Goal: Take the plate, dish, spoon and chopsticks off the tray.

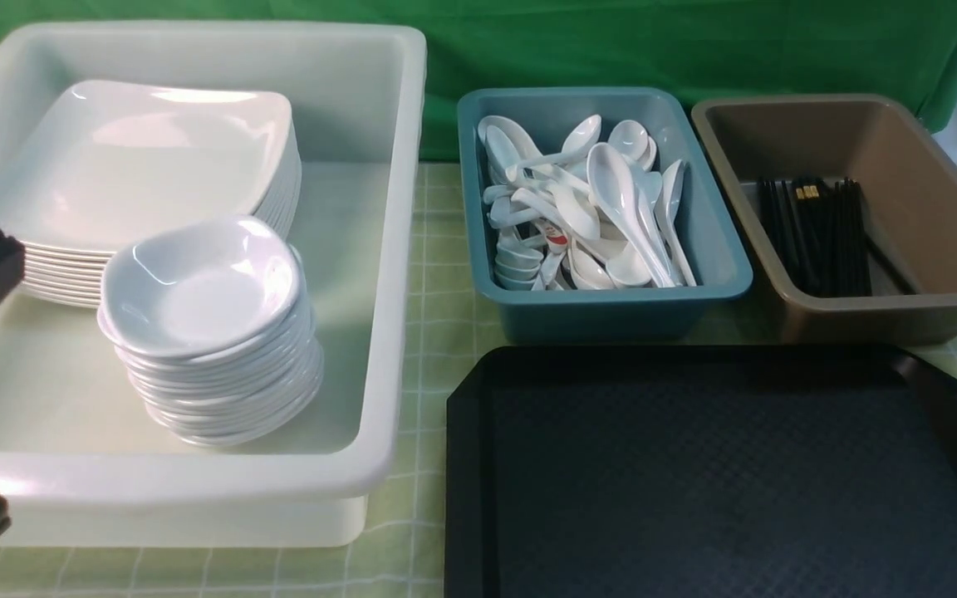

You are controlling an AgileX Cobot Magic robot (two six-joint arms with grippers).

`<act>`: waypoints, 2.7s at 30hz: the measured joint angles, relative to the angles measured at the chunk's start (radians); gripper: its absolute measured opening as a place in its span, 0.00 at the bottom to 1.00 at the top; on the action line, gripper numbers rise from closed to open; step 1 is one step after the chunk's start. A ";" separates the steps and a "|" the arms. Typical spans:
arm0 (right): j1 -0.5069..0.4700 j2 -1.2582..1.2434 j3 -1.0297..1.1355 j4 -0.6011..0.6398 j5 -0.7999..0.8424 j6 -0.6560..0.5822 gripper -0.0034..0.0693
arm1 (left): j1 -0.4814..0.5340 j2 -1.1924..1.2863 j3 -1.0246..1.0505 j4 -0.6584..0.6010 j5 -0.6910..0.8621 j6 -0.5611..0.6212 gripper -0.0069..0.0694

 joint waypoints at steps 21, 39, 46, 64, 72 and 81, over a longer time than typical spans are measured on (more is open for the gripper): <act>-0.896 -0.450 0.827 0.137 -0.751 -0.234 0.07 | 0.000 0.000 0.003 0.117 0.010 0.000 0.10; -0.976 -0.713 1.068 0.157 -0.807 -0.197 0.07 | 0.000 0.001 0.004 0.132 0.013 0.000 0.10; -0.976 -0.714 1.068 0.267 -0.808 -0.387 0.07 | 0.000 0.001 0.004 0.140 0.013 0.000 0.10; -0.976 -0.714 1.068 0.354 -0.710 -0.546 0.10 | 0.000 0.001 0.004 0.142 0.013 0.000 0.10; -0.976 -0.714 1.068 0.356 -0.710 -0.549 0.13 | 0.000 0.001 0.004 0.142 0.013 0.000 0.10; -0.976 -0.714 1.068 0.356 -0.710 -0.549 0.16 | 0.000 0.001 0.004 0.142 0.012 0.000 0.10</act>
